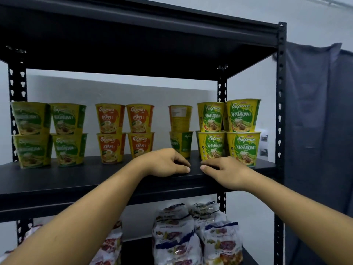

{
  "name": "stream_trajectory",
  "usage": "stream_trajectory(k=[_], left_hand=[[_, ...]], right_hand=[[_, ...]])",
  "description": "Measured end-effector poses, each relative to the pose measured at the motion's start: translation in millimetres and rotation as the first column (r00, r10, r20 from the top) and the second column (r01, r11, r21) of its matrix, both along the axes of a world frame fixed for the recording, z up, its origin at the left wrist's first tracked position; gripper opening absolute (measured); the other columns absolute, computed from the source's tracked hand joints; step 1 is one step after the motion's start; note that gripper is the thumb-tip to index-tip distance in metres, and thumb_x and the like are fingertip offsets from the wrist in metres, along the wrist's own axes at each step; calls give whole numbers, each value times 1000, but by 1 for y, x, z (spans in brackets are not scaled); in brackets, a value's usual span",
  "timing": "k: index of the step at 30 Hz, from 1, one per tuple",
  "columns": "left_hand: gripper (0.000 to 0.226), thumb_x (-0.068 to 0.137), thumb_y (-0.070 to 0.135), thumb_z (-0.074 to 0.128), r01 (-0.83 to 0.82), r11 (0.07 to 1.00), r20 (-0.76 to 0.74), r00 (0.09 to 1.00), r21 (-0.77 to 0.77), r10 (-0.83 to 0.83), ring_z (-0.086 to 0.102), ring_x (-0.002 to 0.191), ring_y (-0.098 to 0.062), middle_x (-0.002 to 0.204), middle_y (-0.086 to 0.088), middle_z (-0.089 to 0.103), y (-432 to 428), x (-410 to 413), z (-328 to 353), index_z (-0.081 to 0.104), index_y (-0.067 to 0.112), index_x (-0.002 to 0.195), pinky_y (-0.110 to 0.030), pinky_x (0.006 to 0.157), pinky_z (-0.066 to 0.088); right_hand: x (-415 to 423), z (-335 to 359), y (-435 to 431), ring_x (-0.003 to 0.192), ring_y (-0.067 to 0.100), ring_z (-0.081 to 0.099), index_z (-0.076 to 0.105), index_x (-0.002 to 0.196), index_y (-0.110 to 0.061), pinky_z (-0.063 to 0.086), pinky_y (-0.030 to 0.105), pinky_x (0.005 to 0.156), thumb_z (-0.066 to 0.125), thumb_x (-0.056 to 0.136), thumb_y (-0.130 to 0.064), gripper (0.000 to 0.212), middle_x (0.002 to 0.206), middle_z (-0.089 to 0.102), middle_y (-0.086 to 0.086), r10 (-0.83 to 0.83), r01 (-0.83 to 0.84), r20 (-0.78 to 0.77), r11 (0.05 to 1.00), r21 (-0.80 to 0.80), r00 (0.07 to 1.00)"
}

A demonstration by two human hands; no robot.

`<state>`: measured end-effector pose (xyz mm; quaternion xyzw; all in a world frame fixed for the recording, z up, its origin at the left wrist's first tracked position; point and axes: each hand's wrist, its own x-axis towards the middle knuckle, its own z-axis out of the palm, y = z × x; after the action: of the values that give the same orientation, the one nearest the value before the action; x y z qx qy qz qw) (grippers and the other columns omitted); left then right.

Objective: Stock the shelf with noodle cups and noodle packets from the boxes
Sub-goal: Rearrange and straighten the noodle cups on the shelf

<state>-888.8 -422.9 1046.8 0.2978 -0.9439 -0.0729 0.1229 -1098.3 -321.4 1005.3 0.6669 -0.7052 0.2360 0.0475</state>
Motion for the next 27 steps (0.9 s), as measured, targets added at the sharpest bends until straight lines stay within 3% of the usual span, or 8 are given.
stream_trajectory(k=[2, 7, 9, 12, 16, 18, 22, 27], left_hand=[[34, 99, 45, 63, -24, 1000, -73, 997, -16, 22, 57, 122, -8, 137, 12, 64, 0, -17, 2, 70, 33, 131, -26, 100, 42], [35, 98, 41, 67, -107, 993, -379, 918, 47, 117, 59, 105, -10, 120, 6, 67, -9, -54, 7, 69, 25, 129, -21, 77, 44], [50, 93, 45, 72, -111, 987, -471, 869, 115, 152, 61, 106, -14, 116, 5, 64, -16, -68, 9, 62, 21, 136, -29, 87, 53], [82, 84, 53, 79, -103, 969, -523, 827, 223, 208, 60, 120, -21, 137, -4, 60, -25, -86, 12, 44, 18, 150, -45, 102, 54], [129, 50, 79, 83, -88, 949, -574, 778, 303, 255, 55, 132, -25, 153, -5, 50, -30, -108, 13, 32, 23, 154, -51, 103, 53], [121, 53, 75, 87, -83, 943, -585, 766, 321, 266, 59, 125, -24, 145, -3, 56, -28, -116, 13, 36, 22, 149, -50, 99, 55], [77, 68, 55, 91, -28, 942, -628, 739, 335, 245, 64, 108, -16, 124, 3, 66, -27, -129, 12, 47, 27, 125, -46, 93, 58], [74, 68, 54, 92, -92, 959, -634, 733, 268, 247, 64, 106, -17, 119, 5, 66, -29, -139, 9, 49, 26, 121, -45, 91, 59]], right_hand=[[-6, -4, 2, 139, 17, 47, 56, 145, -31, 38, 30, 113, 44, 102, -58, 52, 148, 55, -7, 10, -9, 12, 999, -32, 1000], [-6, -14, 0, 134, 23, 51, 53, 145, -36, 46, 40, 104, 29, 106, -57, 50, 147, 56, -9, 6, -11, -127, 999, -37, 992], [-7, -16, -1, 134, 22, 52, 52, 145, -34, 47, 42, 103, 25, 106, -55, 51, 148, 55, -11, 6, -15, -168, 998, -53, 986], [-8, -19, -3, 132, 23, 53, 55, 142, -31, 48, 43, 101, 23, 107, -53, 52, 146, 57, -8, 8, -19, -178, 998, -61, 984], [-9, -21, -4, 135, 22, 50, 54, 144, -31, 47, 41, 103, 22, 108, -51, 52, 149, 54, -10, 5, -21, -200, 997, -79, 980], [-9, -23, -4, 134, 21, 51, 54, 143, -32, 46, 39, 102, 22, 108, -50, 51, 148, 55, -11, 3, -23, -207, 995, -95, 978], [-9, -25, -4, 131, 22, 54, 57, 140, -32, 47, 39, 100, 22, 108, -49, 50, 144, 58, -10, 3, -29, -207, 991, -127, 978], [-9, -27, -3, 128, 23, 55, 59, 137, -33, 48, 38, 97, 23, 108, -48, 48, 141, 60, -10, 2, -36, -215, 988, -153, 977]])
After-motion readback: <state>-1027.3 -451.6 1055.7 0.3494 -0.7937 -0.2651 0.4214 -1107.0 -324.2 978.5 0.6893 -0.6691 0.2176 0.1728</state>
